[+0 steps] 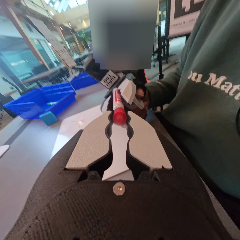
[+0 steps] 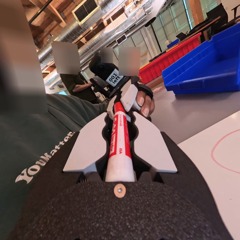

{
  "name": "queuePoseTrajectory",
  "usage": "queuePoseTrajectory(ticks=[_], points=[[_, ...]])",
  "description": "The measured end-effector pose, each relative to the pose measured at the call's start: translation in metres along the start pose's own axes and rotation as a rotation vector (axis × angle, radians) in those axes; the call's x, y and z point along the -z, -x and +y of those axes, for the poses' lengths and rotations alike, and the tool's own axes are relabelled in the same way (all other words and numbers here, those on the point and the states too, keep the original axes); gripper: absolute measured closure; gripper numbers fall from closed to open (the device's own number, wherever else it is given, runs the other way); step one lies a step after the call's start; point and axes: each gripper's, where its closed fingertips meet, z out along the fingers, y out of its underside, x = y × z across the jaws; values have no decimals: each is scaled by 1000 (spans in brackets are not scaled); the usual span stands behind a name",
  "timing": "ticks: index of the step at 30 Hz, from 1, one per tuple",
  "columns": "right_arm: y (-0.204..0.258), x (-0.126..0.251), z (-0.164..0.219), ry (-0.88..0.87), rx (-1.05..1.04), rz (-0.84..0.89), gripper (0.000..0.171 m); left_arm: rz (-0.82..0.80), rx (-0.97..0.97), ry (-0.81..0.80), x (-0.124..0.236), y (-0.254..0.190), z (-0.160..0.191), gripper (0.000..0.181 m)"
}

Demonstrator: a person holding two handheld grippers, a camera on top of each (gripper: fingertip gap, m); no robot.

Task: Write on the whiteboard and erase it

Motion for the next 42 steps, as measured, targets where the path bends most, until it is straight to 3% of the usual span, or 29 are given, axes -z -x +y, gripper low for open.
queuePoseTrajectory(ticks=[9, 18, 31, 33, 37, 42], points=[[1, 5, 18, -20, -126, -25, 140, 37, -137, 174, -4, -14, 19, 162], [2, 7, 24, 2, -171, -46, 140, 62, -215, 204, -8, -20, 25, 162], [-5, 2, 15, -107, -205, 5, 138, -91, -316, 282, -19, -4, 28, 163], [-3, 2, 12, -118, -171, 10, 137, -75, -279, 244, -20, -5, 25, 163], [0, 6, 6, -48, 37, 84, 118, 4, -117, 138, -14, -8, 13, 163], [-5, 25, 20, 281, 404, 283, 117, 105, 95, 121, -4, -10, 20, 163]])
